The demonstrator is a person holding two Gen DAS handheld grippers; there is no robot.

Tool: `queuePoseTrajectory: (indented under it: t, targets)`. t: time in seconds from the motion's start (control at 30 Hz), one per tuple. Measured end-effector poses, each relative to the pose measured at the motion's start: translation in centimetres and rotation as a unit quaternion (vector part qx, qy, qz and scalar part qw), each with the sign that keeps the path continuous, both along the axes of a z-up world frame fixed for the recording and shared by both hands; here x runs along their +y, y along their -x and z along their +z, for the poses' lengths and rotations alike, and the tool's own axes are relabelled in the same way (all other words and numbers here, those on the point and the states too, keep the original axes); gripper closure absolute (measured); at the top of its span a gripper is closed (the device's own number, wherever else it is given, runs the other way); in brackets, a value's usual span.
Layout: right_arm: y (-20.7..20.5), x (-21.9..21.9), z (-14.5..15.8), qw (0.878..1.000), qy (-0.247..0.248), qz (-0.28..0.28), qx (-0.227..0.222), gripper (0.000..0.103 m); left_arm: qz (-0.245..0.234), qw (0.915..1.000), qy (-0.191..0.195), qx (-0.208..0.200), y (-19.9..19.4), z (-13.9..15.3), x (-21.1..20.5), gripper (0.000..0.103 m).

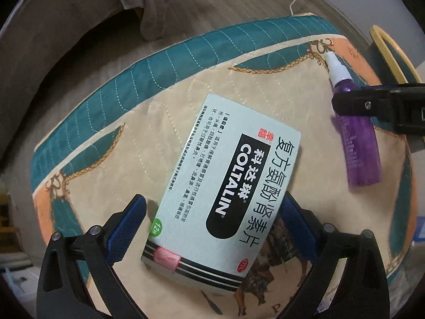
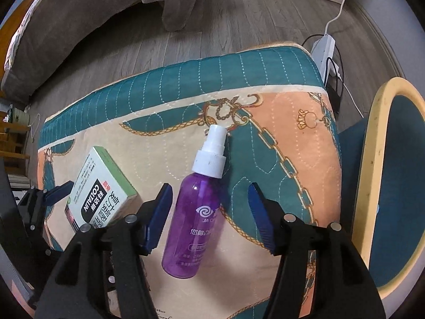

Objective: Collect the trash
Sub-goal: 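Grasp the purple spray bottle with the right tool while left tool grasps the COLTALIN box, then lift the spray bottle and COLTALIN box and carry both over the bin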

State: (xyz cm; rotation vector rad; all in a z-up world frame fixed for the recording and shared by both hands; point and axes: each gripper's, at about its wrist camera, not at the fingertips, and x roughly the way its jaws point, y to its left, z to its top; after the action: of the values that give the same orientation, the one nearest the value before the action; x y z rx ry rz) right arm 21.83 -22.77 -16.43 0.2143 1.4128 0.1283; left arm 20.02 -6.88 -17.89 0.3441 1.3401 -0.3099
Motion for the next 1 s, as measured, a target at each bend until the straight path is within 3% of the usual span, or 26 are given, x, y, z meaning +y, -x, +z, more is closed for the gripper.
queuePoseTrajectory:
  t: [0.17,0.23,0.3,0.43,1.0]
  targets:
    - [0.1,0.4,0.1,1.000,-0.013,0.003,0.003,0.048,-0.004,0.9999,0.013,0.011,0.1,0.2,0.6,0.010]
    - [0.2,0.9,0.0,1.000,-0.009,0.012,0.005,0.056,-0.014,0.9996,0.020,0.016,0.9,0.6,1.1,0.022]
    - [0.6,1.3,-0.1,0.999,0.001,0.032,-0.011,0.065,-0.024,0.9991,0.025,0.022,1.5,0.9,0.8,0.023]
    - [0.9,0.8,0.1,0.999,-0.018,0.020,-0.018,0.066,-0.035,0.9993,0.013,0.007,2.2,1.7,0.3,0.024]
    - [3.6,-1.8,4.7,0.999,-0.011,-0.001,-0.053,0.070,0.001,0.9978,0.035,-0.056,5.2,6.7,0.8,0.031]
